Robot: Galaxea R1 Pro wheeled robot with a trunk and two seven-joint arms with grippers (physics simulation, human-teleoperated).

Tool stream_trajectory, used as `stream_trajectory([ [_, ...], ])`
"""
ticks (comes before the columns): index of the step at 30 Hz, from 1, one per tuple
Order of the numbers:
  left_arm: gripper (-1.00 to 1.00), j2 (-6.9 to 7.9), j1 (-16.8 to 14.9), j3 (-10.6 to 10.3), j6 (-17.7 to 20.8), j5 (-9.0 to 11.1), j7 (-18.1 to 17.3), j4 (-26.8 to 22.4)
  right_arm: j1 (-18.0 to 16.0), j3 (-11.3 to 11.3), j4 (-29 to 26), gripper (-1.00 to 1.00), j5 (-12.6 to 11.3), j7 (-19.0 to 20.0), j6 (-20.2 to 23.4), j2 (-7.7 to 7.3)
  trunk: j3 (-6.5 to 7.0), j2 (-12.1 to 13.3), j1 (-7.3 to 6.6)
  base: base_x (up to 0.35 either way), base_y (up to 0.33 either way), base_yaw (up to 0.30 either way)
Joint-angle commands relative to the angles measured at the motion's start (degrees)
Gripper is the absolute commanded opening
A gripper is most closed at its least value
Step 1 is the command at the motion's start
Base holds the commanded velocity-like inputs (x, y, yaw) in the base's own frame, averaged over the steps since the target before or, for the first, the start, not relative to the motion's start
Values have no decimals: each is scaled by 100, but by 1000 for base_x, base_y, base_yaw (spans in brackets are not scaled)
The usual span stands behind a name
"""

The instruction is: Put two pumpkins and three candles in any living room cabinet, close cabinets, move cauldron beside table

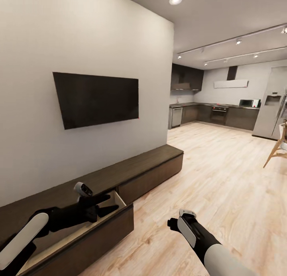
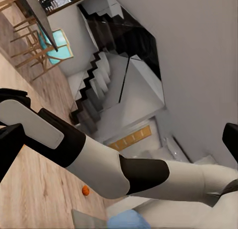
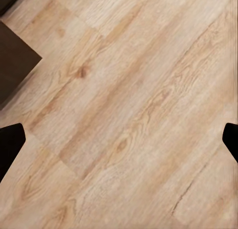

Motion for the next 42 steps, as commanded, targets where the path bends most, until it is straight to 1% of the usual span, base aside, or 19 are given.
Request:
stream_trajectory([
  [1,100,7,-4,-6,11,-2,-22,1,-5,35,-6,100,-60,-54,10,-3,18,38,-23,0,0,-238],
  [20,100,4,-4,-6,11,-1,-22,1,-5,33,2,100,-60,-54,10,-2,470,800,-440,0,0,-238],
  [29,100,4,-4,-6,11,6,-22,1,-5,33,-15,100,-60,-54,19,-2,522,800,-440,0,0,-235],
  [35,100,4,-4,-6,11,6,-22,14,-5,16,-70,100,-78,-62,39,-2,525,800,-440,0,0,-60],
  [39,100,4,-4,-12,11,6,-22,18,-5,-116,-75,100,-182,-66,59,-2,497,800,-440,0,0,-60],
  [42,100,4,-4,-8,11,6,-22,18,-5,-181,-76,100,-212,-64,63,-2,473,800,-440,0,0,-135],
])
